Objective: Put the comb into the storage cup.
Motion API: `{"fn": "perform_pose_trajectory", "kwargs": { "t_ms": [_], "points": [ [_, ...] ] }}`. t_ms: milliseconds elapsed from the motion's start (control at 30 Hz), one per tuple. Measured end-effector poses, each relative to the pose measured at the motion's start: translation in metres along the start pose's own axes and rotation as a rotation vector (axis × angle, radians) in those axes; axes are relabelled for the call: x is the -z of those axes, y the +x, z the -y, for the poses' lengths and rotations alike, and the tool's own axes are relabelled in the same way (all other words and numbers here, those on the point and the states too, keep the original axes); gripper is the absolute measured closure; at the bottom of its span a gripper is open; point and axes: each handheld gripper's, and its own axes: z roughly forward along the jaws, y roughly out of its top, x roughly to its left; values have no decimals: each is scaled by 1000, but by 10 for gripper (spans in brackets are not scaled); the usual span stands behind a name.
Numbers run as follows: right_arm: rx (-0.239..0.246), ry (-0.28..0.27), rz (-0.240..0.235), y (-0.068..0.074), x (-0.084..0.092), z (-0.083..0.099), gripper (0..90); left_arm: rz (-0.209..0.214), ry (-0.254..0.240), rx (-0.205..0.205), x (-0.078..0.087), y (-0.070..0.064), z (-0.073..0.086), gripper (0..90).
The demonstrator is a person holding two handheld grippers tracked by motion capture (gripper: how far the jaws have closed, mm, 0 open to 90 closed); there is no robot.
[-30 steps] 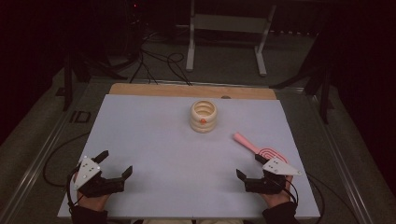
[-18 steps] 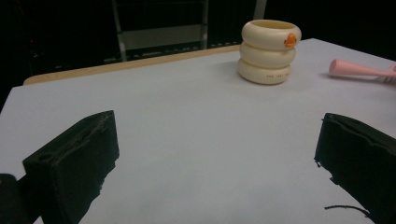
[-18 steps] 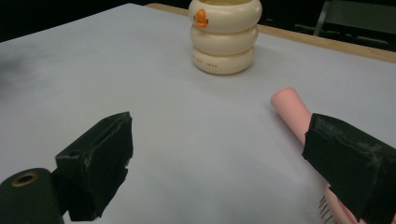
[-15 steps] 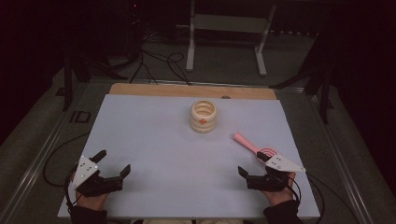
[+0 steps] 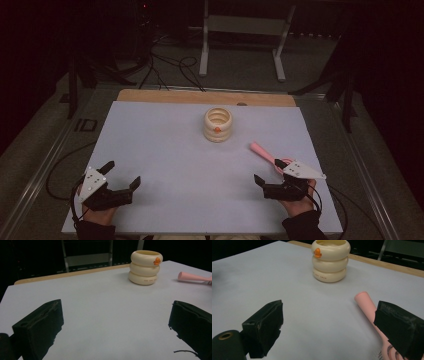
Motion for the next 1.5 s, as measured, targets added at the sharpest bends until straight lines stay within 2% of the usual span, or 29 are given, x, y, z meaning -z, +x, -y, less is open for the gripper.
{"fn": "perform_pose_trajectory", "kwargs": {
  "t_ms": [567, 900, 1500],
  "points": [
    [13, 8, 9, 0, -12, -14, 81, -9, 3, -1, 0, 0, 1, 4],
    [-18, 12, 24, -4, -19, -19, 81, -12, 3, -2, 0, 0, 1, 4],
    [-19, 16, 54, -9, -26, -28, 81, -16, -1, -2, 1, 0, 1, 4]
  ]
}}
